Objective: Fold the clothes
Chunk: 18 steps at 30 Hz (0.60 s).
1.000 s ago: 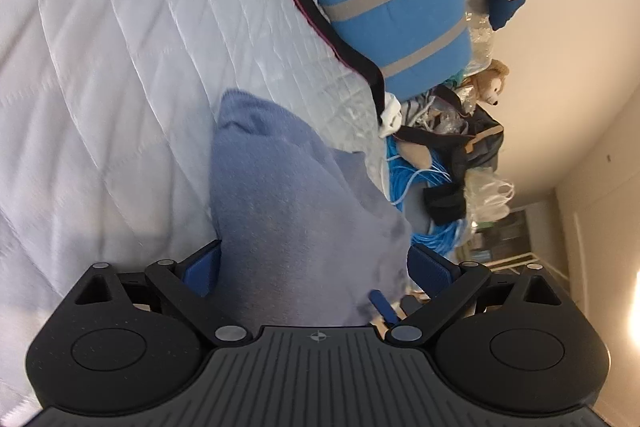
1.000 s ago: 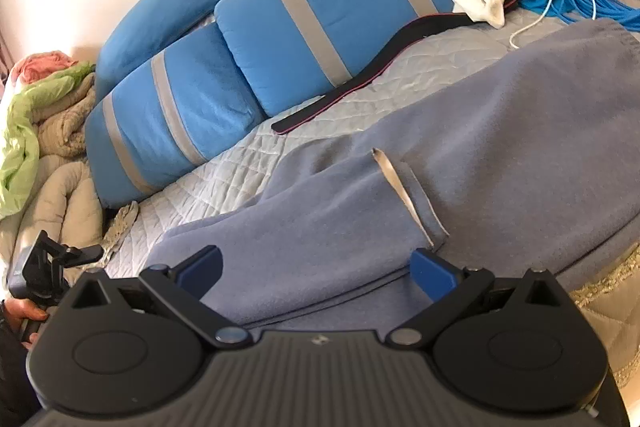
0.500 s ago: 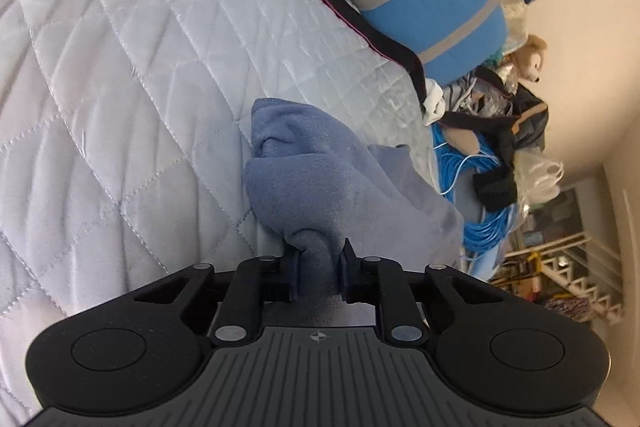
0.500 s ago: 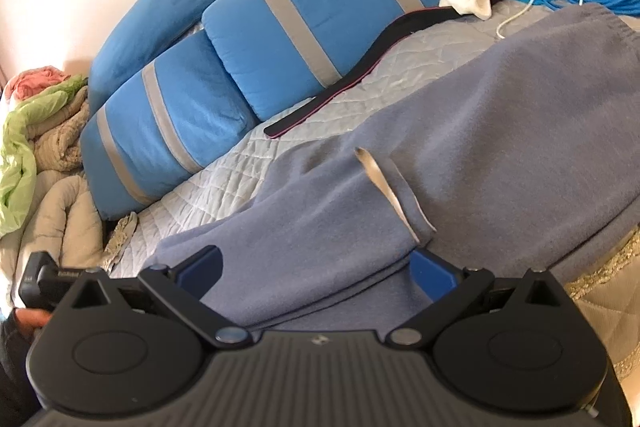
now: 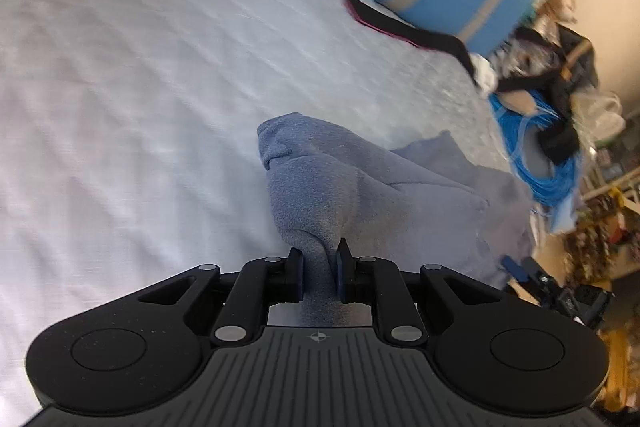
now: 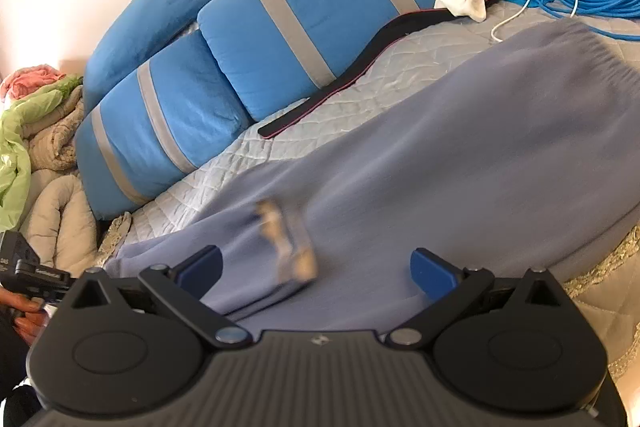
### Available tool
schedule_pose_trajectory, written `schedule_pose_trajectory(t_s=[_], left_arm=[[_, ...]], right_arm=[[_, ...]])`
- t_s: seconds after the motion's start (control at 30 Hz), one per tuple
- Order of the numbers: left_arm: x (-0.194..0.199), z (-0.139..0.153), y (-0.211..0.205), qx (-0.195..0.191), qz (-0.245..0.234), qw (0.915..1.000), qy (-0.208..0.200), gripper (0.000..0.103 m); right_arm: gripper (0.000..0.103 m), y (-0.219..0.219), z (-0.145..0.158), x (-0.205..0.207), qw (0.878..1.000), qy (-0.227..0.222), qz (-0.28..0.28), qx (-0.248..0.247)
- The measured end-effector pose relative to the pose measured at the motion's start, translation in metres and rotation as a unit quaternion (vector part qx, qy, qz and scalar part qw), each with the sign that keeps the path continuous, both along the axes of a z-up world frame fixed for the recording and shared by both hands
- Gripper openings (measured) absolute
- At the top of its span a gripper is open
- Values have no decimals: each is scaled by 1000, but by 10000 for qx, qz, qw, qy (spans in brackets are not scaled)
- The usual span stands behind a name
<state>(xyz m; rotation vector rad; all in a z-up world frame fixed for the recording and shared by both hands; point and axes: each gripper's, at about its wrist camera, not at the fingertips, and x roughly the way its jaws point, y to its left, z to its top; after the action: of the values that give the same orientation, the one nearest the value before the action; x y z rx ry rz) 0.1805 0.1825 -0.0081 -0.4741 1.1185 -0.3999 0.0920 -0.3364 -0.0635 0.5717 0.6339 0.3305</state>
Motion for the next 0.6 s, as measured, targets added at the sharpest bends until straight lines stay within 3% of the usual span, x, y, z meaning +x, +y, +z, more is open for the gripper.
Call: schedule_pose_trajectory(t_s=[0.27,0.4,0.6], left_arm=[[-35,11,99,298,493,9981,238,13],[-48,21,141,163,713,9969,286,14],[-56,66,138,161,886,9959,108,13]], right_arm=[[103,8,2,-1,9997,-61,94,-237],[103,11,3,0,9994,-82,190,-275],[103,42,12,1,9906,-425,1020,-810]])
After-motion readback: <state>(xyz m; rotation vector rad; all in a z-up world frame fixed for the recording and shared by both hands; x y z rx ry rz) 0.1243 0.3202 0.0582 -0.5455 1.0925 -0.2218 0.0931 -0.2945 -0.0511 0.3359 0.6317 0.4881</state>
